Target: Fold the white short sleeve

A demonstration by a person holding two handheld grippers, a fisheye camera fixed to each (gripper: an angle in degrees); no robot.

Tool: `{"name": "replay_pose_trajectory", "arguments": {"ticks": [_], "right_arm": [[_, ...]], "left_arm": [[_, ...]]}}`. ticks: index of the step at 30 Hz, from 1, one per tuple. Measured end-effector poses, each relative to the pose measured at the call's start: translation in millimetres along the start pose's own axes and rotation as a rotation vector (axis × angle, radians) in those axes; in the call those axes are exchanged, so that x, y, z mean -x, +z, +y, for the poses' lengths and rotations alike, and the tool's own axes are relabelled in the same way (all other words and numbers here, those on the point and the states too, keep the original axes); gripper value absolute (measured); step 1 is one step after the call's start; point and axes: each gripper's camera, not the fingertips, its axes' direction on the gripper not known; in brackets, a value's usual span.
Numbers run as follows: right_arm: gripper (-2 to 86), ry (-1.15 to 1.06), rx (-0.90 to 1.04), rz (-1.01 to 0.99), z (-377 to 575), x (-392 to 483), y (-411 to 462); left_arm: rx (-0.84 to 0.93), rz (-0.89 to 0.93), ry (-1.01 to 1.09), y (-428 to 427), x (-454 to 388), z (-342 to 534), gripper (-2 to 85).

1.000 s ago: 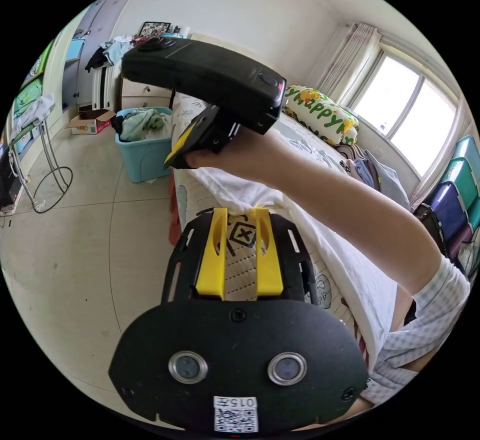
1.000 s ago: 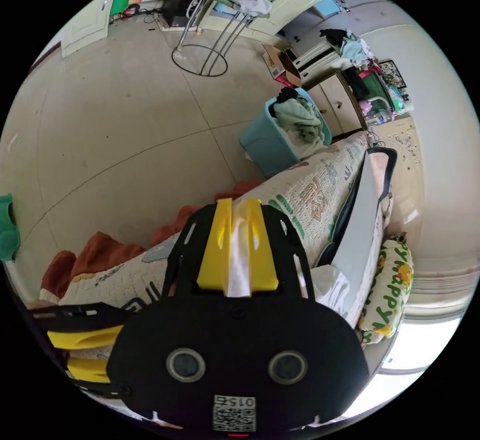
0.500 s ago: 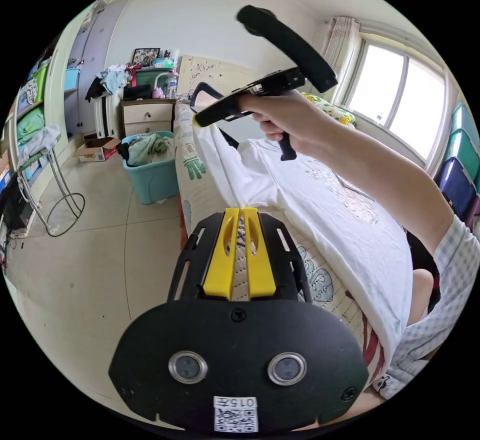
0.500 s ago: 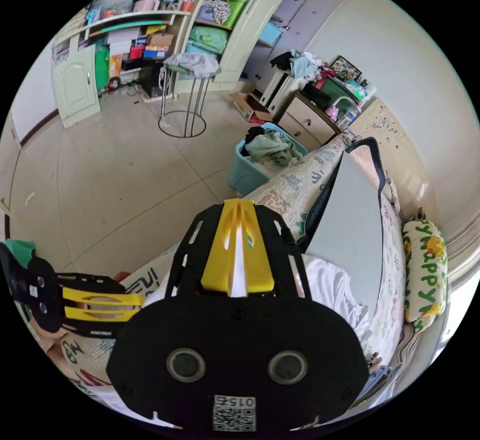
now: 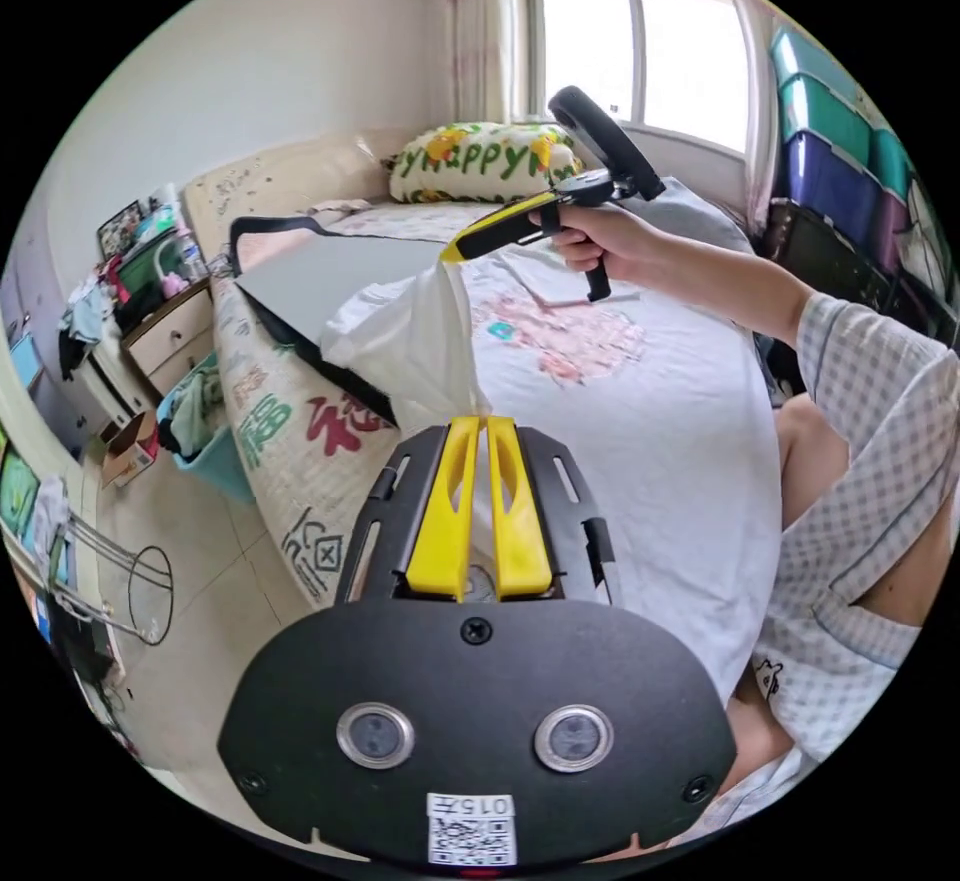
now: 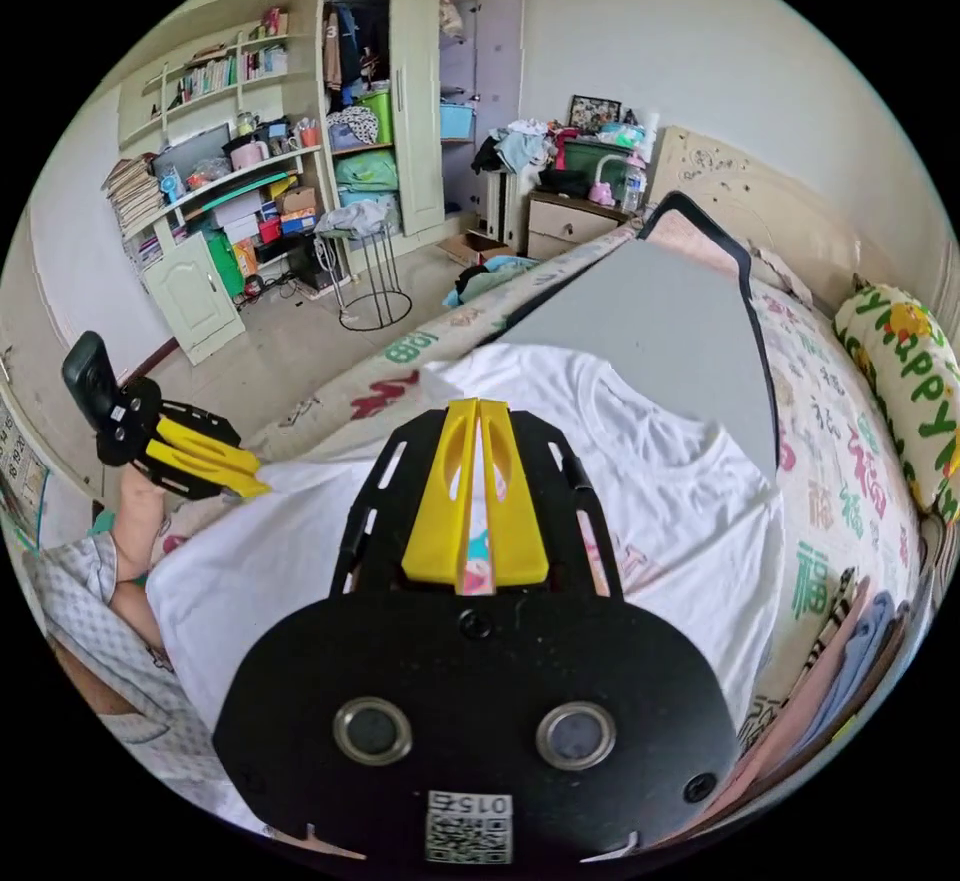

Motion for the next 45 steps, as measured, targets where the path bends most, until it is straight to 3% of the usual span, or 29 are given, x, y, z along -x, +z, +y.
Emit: {"name": "replay_pose_trajectory", "arguments": {"ticks": [7, 10, 14, 19, 22, 27, 31, 34, 39, 45], "right_arm": [[-0.6, 0.012, 0.118, -0.042, 53, -43, 6], [1.1, -0.027, 0.229, -0.070, 60, -54, 13], [4.8, -0.068, 0.135, 0.049, 39, -64, -6], [5.2, -0.145, 0.110, -0.013, -22, -57, 18], [6.7, -0.196, 0.176, -0.015, -55, -51, 56], [8.3, -0.217, 0.258, -0.041, -92, -57, 110], [0.6, -0.209, 0.303, 0.015, -101, -68, 128], [-0.6, -0.143, 0.277, -0.048, -100, -93, 125], [-0.8, 0.246, 0.086, -0.335, -85, -186, 102], [0.0, 0.434, 0.127, -0.417, -64, -241, 121]], "left_arm": [[0.076, 0.006, 0.066, 18, -19, -1, 1.1], [0.064, 0.111, 0.060, 6, -9, 0, 3.7], [0.006, 0.085, 0.024, -24, 19, -9, 6.2], [0.058, 0.148, -0.006, 2, 46, -18, 8.3], [-0.016, 0.107, -0.026, 14, 45, -1, 10.0], [0.021, -0.016, -0.020, 30, 39, 15, 10.8], [0.074, -0.062, -0.002, 42, 37, 10, 9.3], [0.065, -0.068, -0.022, 42, 40, 12, 6.1], [-0.005, 0.005, -0.148, 27, 62, 27, 0.8], [0.062, -0.041, -0.141, 34, 59, 29, 0.2]]}}
